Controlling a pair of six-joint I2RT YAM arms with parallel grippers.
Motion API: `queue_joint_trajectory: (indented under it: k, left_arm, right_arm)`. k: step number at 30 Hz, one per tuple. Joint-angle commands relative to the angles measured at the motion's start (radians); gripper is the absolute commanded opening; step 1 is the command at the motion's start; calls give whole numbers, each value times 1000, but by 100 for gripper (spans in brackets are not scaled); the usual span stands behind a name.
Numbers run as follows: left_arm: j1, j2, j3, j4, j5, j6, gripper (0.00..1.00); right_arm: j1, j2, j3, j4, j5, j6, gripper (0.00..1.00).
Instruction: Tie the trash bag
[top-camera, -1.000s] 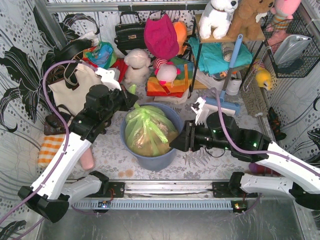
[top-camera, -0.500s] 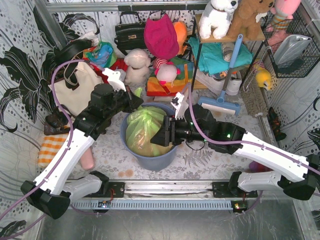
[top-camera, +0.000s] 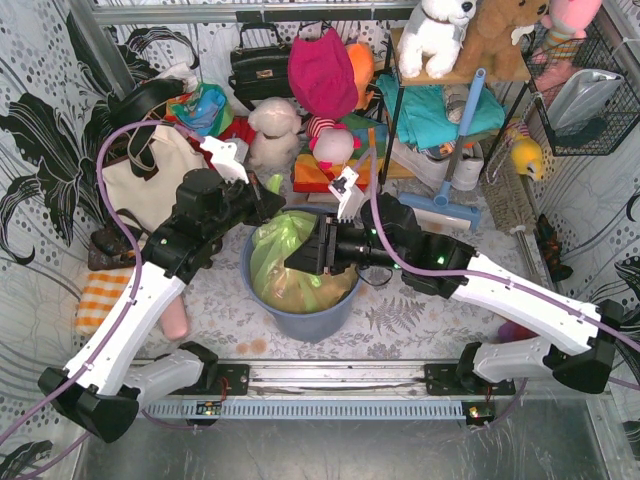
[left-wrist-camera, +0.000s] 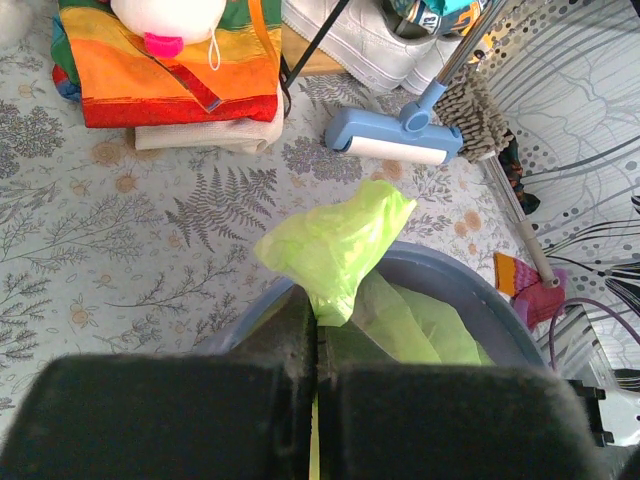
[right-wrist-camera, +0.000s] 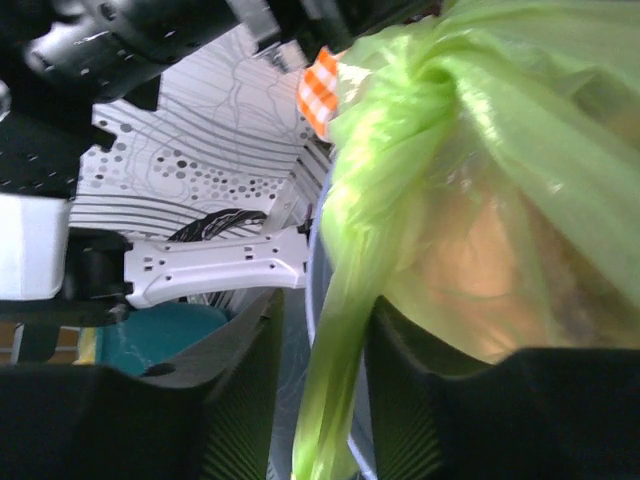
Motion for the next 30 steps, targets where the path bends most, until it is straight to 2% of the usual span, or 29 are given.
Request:
queue_joint_trajectory:
  k: [1,4,5,9,13,15,19,24,27,30]
  left_arm:
    - [5,-22,0,49,12,-3,0]
    - [5,-28,-1,43,8,0,0]
    - [4,-30,-2,42,6,4,0]
    - [5,-22,35,38,-24,25,0]
    - [5,27,173,-11,-62,75,0]
    - [5,49,203,-24,-64,91,0]
    - [4,75,152,-20,-59,104,0]
    - [5,76,17,34,-41,80,0]
    - [5,73,-7,37,-55,79,0]
    - [4,64,11,39,-55,81,0]
  right_arm:
    - [-25,20,-18,78,-22,36,34]
    - [-26,22,-10,72,-14,30,5]
    - [-27,19,-5,69,-10,24,0]
    - [-26,-1,47,44,-12,-16,0]
    - [-27,0,196,-22,-56,-78,0]
    - [-27,-14,215,-38,-92,-76,0]
    - [-26,-98,33,-18,-106,3,0]
    - [-25,-199,-205,22,-108,123,0]
    - [-25,-220,-226,12,-100,123,0]
    - [-24,-207,-162,-43,-85,69,0]
